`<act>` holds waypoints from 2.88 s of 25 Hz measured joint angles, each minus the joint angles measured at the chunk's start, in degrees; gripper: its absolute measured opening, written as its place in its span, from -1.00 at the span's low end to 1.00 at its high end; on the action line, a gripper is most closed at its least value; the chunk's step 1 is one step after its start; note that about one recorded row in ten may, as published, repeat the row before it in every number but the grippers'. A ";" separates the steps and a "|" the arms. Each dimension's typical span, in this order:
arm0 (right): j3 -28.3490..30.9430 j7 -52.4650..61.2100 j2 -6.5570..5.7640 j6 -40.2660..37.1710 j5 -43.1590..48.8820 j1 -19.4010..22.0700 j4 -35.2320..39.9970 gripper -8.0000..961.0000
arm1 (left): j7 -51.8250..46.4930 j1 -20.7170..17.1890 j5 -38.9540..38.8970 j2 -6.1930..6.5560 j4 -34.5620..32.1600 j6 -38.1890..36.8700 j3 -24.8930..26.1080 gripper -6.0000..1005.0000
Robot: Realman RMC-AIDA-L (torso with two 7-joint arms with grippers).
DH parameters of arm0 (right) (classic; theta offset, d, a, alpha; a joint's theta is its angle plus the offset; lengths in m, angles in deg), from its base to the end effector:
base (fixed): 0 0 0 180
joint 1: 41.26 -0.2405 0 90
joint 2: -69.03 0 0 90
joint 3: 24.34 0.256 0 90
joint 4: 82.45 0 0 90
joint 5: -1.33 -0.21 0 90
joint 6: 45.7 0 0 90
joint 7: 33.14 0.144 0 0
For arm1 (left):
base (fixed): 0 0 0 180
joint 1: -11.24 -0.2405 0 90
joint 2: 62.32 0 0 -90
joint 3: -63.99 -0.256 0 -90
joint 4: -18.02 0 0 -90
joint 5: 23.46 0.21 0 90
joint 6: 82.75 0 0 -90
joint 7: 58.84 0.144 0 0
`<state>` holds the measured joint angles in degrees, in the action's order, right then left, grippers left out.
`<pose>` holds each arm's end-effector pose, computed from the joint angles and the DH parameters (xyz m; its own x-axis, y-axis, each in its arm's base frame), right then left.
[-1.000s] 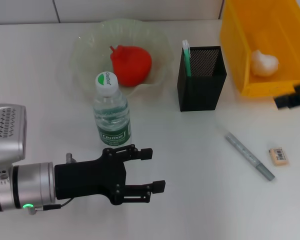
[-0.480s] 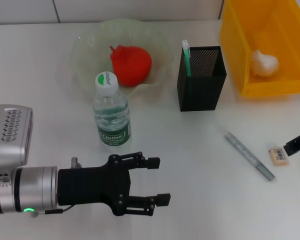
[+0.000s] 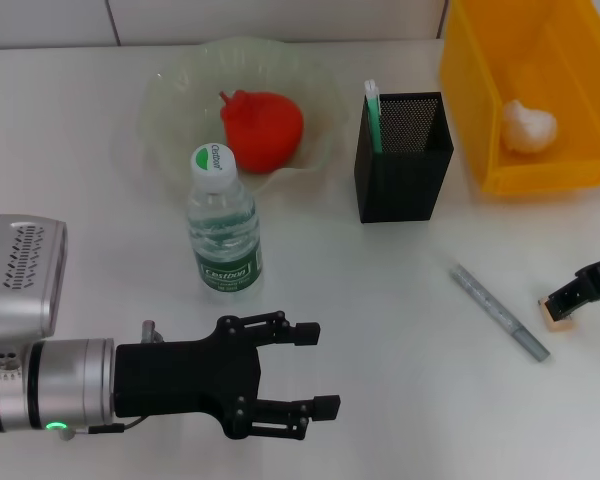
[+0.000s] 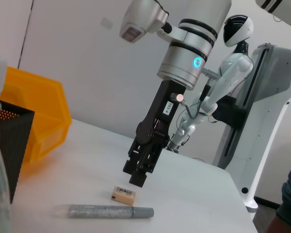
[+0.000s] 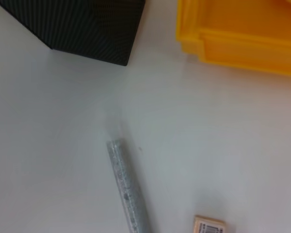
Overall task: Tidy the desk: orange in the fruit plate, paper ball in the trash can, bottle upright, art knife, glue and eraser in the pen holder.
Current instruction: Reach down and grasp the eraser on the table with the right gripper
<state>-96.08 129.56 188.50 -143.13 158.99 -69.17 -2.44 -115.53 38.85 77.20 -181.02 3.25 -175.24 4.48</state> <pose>0.2412 0.3249 0.0345 0.3403 -0.9357 0.0933 -0.7590 -0.3319 -0.5602 -0.2675 0.2463 -0.0755 0.7757 0.3098 0.5498 0.3057 -0.9466 0.1021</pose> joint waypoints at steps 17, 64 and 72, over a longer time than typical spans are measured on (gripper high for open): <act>-3.14 0.24 -0.08 3.70 0.02 -3.34 -7.21 -0.05 | 0.09 0.19 -0.07 -0.12 0.33 0.11 0.00 0.69; 2.71 -2.26 -0.23 3.05 -2.28 0.67 8.71 -0.71 | 0.78 -0.07 -0.56 -0.11 0.42 0.57 0.53 0.69; 9.69 -7.19 -0.94 -0.10 -11.28 0.28 13.15 -0.74 | 0.31 0.01 -0.65 -0.12 0.32 0.55 0.56 0.69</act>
<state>-86.39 122.37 187.56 -143.24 147.71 -68.89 10.72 -115.22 38.85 76.55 -181.14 3.57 -174.69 5.04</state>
